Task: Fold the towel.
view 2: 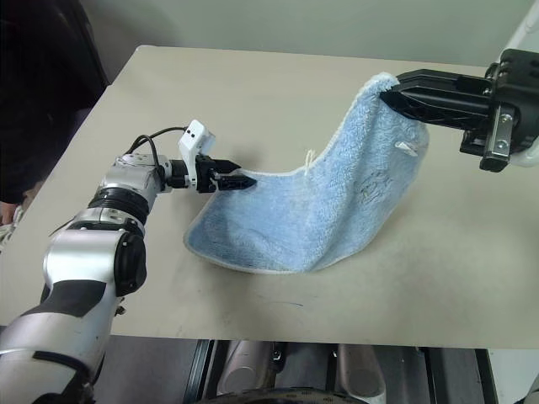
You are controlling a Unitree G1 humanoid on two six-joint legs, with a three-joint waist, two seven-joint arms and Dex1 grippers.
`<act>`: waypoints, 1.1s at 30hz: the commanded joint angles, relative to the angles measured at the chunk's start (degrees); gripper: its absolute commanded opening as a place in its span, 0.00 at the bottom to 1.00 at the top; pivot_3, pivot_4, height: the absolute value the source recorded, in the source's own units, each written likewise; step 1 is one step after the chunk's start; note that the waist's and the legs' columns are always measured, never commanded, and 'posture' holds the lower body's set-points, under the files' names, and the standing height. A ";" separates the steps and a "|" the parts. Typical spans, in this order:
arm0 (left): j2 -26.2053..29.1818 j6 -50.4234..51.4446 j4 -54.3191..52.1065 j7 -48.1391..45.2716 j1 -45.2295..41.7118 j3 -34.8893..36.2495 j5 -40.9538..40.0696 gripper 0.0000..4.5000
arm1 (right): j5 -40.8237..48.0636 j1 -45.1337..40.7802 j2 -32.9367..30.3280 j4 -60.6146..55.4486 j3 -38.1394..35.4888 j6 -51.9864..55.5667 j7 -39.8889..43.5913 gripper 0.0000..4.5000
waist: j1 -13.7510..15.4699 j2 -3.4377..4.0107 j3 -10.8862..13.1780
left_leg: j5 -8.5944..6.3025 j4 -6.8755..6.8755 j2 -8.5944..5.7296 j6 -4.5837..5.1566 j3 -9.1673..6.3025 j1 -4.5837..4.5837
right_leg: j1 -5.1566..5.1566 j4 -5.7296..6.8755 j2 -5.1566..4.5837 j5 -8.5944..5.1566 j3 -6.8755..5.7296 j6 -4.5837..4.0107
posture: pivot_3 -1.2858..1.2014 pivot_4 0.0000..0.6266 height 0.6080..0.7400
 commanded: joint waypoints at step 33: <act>9.84 -21.66 -0.26 31.89 -7.32 14.91 -5.64 0.01 | -27.81 -4.14 4.38 21.85 12.40 -23.54 1.00 0.00 | -0.57 0.02 0.02 | 0.02 0.06 0.04 0.07 0.10 -0.03 | -0.13 0.03 -0.04 0.26 0.11 0.24 | 0.52 0.24 0.68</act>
